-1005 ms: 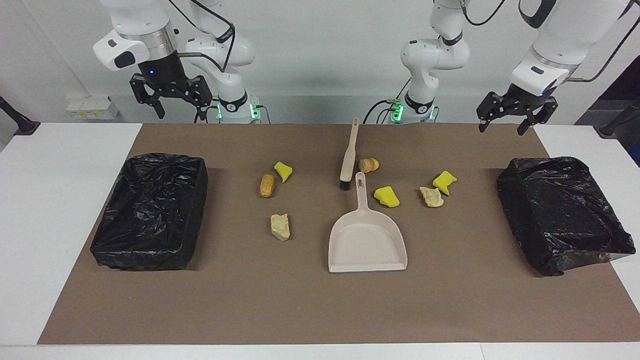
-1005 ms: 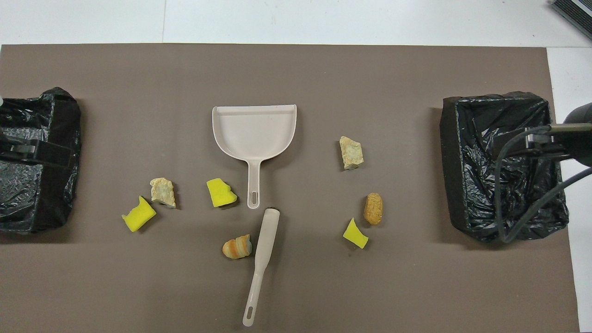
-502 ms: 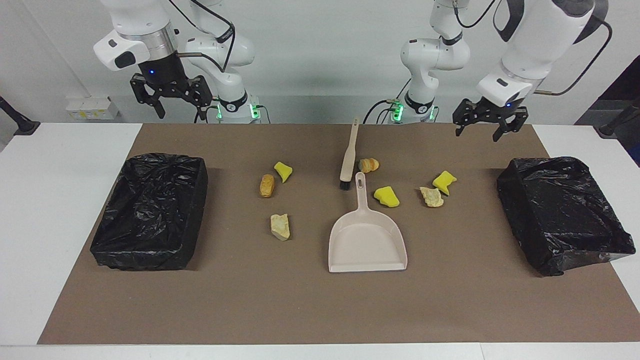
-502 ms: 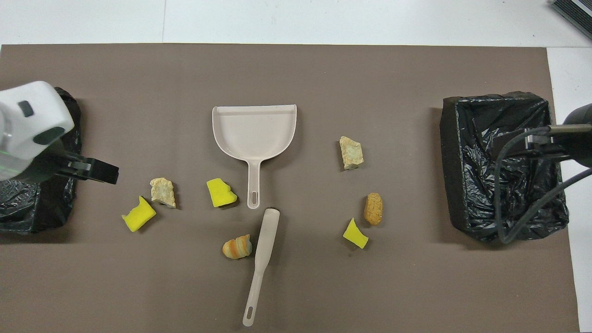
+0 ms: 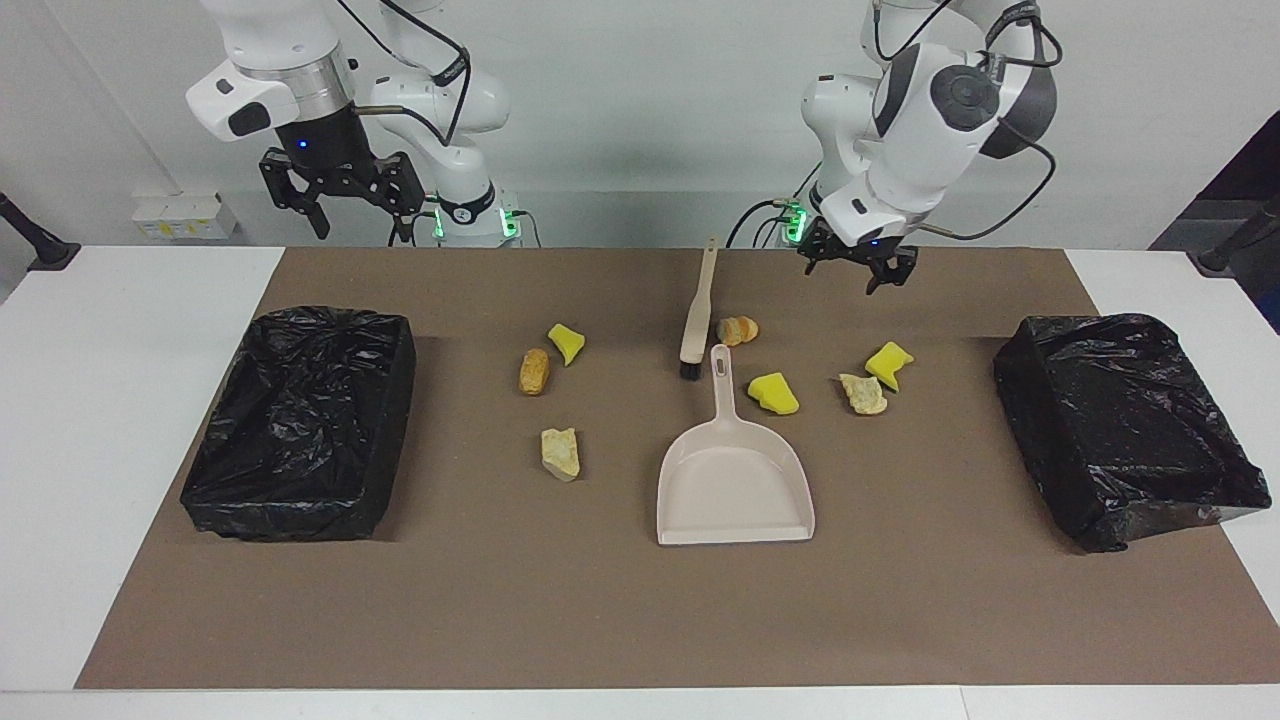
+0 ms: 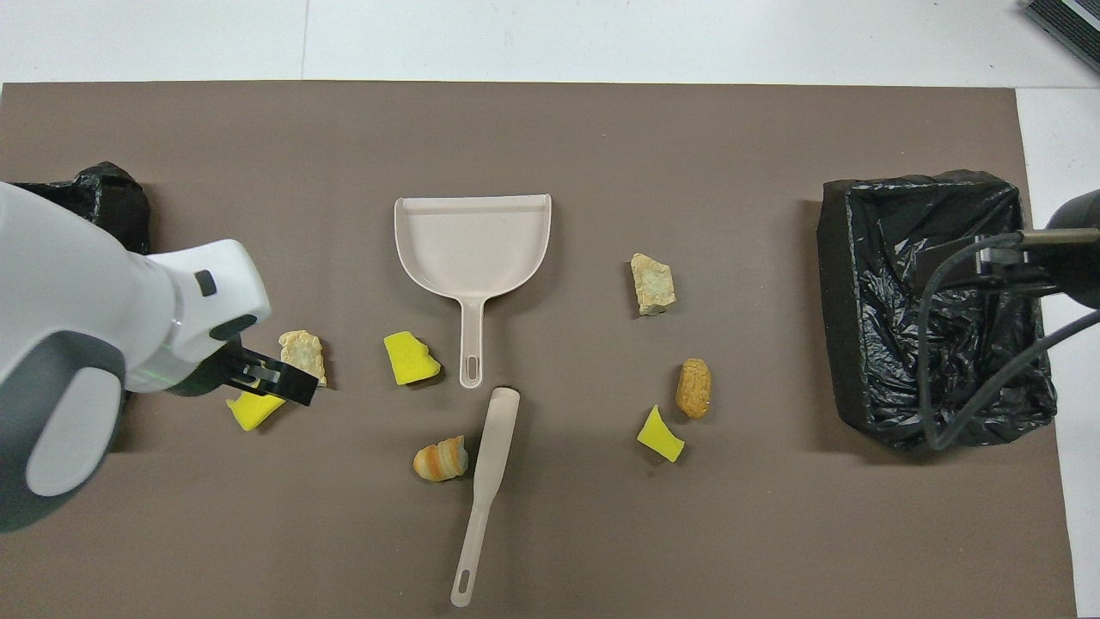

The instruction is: Sweep and dump trash in bin

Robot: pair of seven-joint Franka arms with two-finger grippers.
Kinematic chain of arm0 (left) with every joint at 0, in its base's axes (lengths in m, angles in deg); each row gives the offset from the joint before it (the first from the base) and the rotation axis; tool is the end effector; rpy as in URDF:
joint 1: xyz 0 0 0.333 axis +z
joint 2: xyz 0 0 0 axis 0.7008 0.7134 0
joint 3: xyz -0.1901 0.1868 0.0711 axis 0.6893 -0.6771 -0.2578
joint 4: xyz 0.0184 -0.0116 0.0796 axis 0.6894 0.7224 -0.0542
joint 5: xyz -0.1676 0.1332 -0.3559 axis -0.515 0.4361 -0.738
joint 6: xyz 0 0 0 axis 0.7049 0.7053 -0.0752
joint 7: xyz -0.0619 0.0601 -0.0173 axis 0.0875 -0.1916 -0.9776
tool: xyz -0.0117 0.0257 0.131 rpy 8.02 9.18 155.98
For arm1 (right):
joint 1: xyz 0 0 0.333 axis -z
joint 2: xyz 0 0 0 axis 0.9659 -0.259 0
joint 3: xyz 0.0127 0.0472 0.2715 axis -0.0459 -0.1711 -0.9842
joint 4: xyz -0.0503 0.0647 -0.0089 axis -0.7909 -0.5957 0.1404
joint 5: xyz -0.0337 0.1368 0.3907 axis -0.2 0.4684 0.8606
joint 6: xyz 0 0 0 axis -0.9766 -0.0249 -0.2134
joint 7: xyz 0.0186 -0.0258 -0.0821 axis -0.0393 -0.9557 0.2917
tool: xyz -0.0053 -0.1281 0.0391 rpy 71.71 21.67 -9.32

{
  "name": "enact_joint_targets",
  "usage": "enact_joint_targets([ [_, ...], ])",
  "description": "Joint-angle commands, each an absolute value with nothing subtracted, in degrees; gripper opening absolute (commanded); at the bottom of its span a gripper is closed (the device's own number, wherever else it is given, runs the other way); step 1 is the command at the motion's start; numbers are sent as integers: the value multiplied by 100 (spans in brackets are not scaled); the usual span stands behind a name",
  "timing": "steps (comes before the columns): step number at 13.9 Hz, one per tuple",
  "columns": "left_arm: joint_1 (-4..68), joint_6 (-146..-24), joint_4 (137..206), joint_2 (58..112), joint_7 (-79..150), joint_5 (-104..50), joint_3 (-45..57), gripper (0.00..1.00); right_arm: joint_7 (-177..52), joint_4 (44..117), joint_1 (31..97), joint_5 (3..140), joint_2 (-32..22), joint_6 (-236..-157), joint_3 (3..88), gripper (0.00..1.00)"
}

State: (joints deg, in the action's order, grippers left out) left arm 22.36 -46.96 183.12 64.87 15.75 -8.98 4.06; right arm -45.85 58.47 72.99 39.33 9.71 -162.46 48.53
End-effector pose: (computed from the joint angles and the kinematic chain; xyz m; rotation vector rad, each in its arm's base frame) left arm 0.4613 -0.2113 0.4090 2.9663 -0.6621 -0.2841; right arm 0.5649 0.0546 0.6118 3.1184 -0.0768 0.0318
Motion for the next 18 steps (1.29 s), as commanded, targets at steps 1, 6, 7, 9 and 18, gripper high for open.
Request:
enact_joint_targets([
  [1, 1507, -5225, 19206, 6065, 1969, -961, 313, 100, -4622, 6082, 7358, 3981, 1134, -16428, 4848, 100],
  [6, -22, -6938, 20340, 6275, 3156, -961, 313, 100, -4684, 6073, 7367, 3981, 1126, -16551, 4848, 100],
  [7, -207, -7036, 20359, 6406, 3367, -961, 313, 100, -4684, 6073, 7367, 3981, 1117, -16560, 4848, 100],
  [9, -542, -7255, 20403, 6583, 3754, -961, 313, 100, -4684, 6056, 7367, 3990, 1108, -16595, 4848, 100],
  [18, -552, -7380, 20561, 6592, 4036, -961, 304, 11, -4666, 6073, 7358, 3989, 1108, -16613, 4875, 100],
])
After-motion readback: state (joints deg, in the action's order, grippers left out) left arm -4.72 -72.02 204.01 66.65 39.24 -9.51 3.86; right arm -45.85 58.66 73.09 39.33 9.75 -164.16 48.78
